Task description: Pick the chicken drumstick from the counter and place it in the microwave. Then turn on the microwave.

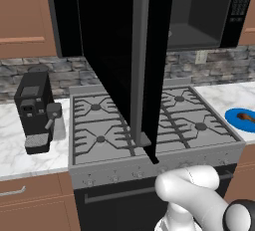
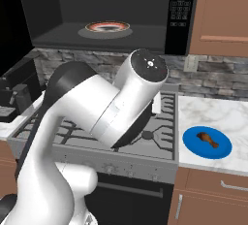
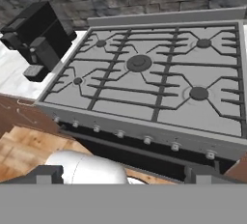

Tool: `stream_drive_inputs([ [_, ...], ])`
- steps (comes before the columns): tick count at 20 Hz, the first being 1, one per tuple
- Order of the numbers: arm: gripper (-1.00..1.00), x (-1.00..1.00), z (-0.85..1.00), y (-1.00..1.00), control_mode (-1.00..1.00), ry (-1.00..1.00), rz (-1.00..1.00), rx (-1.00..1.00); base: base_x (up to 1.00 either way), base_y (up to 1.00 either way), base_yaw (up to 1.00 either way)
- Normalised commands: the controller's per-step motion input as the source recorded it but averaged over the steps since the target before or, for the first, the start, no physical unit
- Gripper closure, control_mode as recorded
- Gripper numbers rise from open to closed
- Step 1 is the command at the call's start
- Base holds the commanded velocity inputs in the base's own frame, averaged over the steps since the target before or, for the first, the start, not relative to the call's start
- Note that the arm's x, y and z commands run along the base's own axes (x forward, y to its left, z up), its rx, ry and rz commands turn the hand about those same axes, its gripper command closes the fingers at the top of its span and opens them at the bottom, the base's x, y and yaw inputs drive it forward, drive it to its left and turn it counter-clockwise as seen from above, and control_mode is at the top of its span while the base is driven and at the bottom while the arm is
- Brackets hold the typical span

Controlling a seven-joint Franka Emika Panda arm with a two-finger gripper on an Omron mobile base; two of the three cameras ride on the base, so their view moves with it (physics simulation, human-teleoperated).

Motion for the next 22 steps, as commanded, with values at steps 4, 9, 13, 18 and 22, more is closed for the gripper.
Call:
stream_drive_inputs([
  [4, -1.00, 0.11, -0.19, -0.24, -1.00, 0.00, -0.05, 0.00, 0.00, 0.00, 0.00],
  [9, -1.00, 0.15, -0.17, -0.17, -1.00, 0.05, -0.05, 0.00, 0.00, 0.00, 0.00],
  [13, -1.00, 0.21, -0.14, -0.15, -1.00, 0.00, -0.03, 0.00, 0.00, 0.00, 0.00],
  [18, -1.00, 0.18, -0.14, -0.24, -1.00, 0.00, 0.00, 0.00, 0.00, 0.00, 0.00],
  [22, -1.00, 0.18, -0.15, -0.24, -1.00, 0.00, 0.00, -0.01, 0.00, 0.00, 0.00],
])
